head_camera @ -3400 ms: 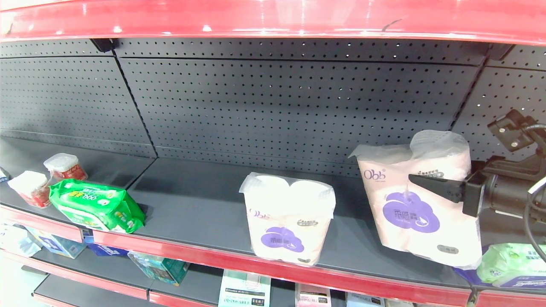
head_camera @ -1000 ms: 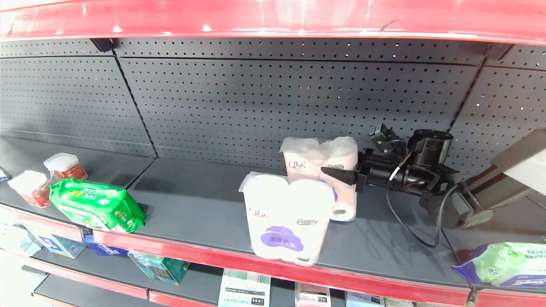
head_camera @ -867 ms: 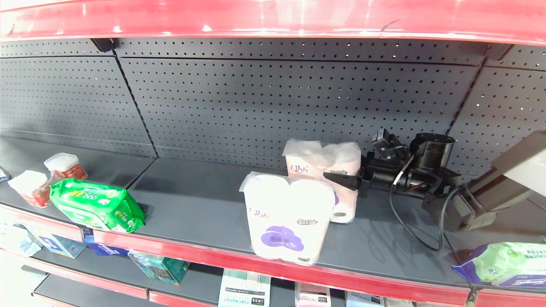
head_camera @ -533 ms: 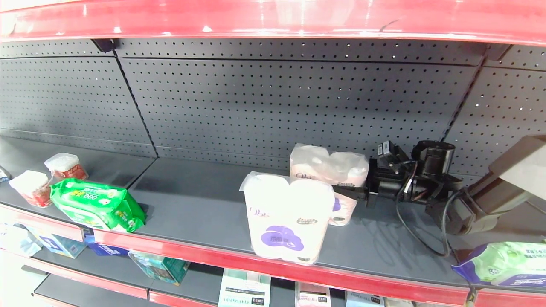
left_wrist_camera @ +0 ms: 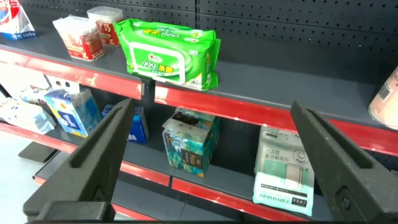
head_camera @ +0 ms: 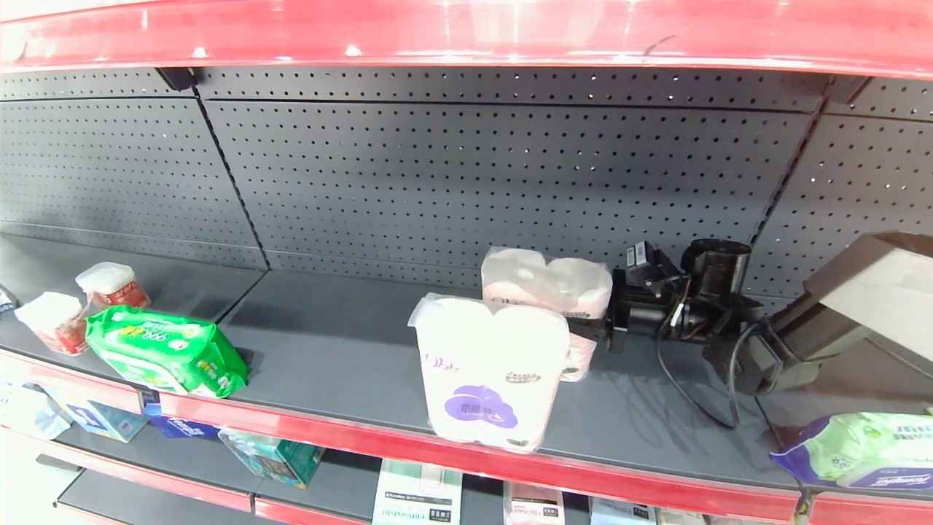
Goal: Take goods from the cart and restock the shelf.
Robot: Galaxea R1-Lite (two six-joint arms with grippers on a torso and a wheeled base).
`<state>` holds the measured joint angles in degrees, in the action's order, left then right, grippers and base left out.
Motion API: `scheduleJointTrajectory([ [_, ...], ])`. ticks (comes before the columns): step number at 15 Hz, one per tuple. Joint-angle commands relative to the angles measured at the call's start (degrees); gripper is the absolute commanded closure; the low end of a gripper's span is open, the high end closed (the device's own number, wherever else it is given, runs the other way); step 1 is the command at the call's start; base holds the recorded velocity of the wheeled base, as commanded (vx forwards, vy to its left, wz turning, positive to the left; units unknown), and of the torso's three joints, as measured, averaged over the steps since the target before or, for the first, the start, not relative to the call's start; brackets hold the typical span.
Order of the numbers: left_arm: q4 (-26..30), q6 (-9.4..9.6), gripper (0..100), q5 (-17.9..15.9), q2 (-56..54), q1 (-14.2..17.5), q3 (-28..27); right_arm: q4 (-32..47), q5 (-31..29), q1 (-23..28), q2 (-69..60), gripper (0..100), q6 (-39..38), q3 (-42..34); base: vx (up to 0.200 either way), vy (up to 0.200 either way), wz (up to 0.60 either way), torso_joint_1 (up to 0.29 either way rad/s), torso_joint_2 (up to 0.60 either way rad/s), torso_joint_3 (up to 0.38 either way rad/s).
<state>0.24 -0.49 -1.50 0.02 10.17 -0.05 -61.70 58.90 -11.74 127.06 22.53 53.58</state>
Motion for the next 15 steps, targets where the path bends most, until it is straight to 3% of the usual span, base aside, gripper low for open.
scheduleJointTrajectory([
  [1, 0.0, -0.04, 0, 0.0, 0.0, 0.0, 0.0, 0.1, 0.1, -1.6, 1.1, 100, -0.1, 1.4, 0.0, 0.0, 0.0, 0.0, 0.0, 0.0],
  [15, 0.0, -0.04, 0, 0.0, 0.0, 0.0, 0.0, 2.3, 0.0, -3.4, 1.8, 100, -0.7, 3.6, 0.0, 0.0, 0.0, 0.0, 0.0, 0.0],
])
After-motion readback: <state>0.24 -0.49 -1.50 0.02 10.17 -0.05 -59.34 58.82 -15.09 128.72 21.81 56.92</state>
